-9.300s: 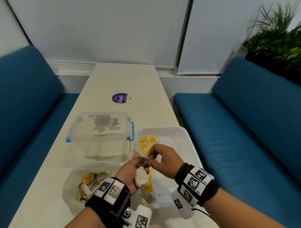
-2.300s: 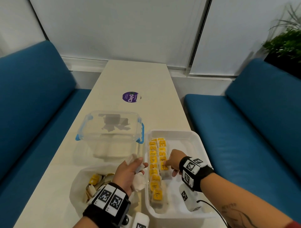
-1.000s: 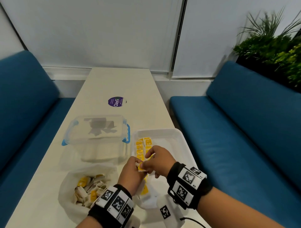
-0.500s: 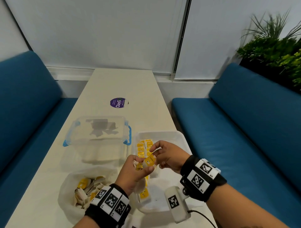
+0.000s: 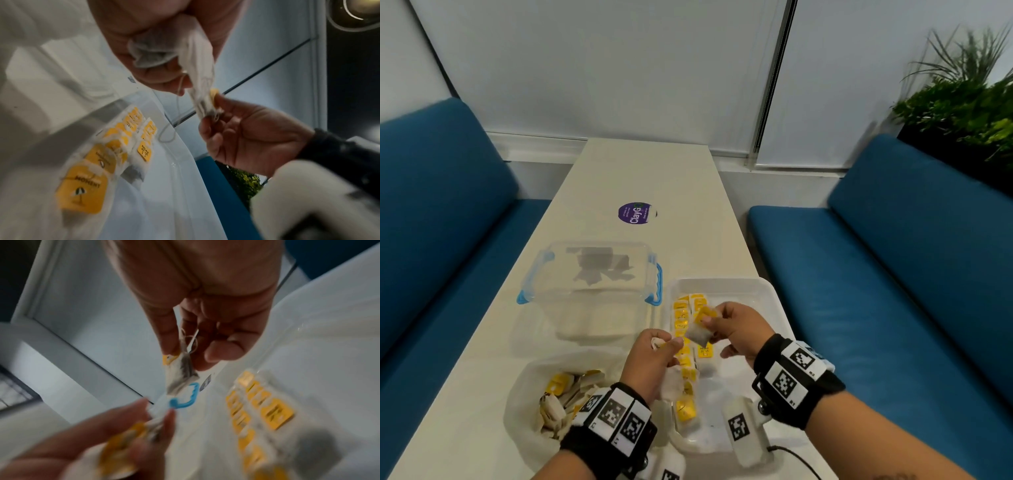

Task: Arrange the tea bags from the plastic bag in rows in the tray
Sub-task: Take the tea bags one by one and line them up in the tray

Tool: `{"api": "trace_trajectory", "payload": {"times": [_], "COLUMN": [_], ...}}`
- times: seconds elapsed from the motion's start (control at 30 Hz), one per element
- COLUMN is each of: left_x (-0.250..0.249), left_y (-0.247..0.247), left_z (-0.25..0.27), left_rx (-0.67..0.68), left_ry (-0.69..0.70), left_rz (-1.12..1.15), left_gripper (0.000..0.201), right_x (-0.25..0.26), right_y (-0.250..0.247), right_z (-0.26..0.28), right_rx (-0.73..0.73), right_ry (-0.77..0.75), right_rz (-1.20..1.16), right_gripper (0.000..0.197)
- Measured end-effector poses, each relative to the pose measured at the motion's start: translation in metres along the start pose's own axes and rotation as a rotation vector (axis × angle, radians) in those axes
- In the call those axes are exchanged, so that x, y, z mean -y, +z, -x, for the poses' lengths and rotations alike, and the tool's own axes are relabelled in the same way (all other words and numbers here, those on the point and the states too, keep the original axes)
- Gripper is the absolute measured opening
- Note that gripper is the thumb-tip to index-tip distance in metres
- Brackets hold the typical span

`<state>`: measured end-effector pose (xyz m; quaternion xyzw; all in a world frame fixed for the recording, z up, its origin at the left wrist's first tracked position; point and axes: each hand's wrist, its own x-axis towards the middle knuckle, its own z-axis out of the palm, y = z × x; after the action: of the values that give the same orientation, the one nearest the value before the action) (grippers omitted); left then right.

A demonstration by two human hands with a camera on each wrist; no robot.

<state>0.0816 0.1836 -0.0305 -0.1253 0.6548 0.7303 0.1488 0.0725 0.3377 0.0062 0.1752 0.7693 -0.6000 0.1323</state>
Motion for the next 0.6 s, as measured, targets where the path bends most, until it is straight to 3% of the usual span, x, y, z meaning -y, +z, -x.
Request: {"api": "trace_trajectory", "payload": {"times": [0.07,0.2,0.3,0.6], "left_x": [-0.001,-0.003,-0.003,-0.008], "left_y": [-0.003,-0.010,-0.012,-0.020], "left_z": [-0.002,-0.002,-0.003,0.002], "left_rx": [-0.033,-0.043,-0.064,-0.017], "left_ry": [-0.080,-0.121,-0.124,-0.173], "left_rz": [0.076,0.110,0.135,0.198], "left_gripper": [0.017,0.013,0.013,0.016], "right_x": [-0.003,-0.021,-0.029,-0.025], "right_y": [-0.008,-0.016,-0.011,0.006], "right_z": [-0.011,-0.026,-0.032,-0.049], "right_rx": [-0.039,0.196,0.293,0.289], "right_ry": [0.004,0.250,0.341,0.352], "right_rz": [0.285,0.635,0.681,0.703], "right_gripper": [0.020,0.016,0.010,0.014]}}
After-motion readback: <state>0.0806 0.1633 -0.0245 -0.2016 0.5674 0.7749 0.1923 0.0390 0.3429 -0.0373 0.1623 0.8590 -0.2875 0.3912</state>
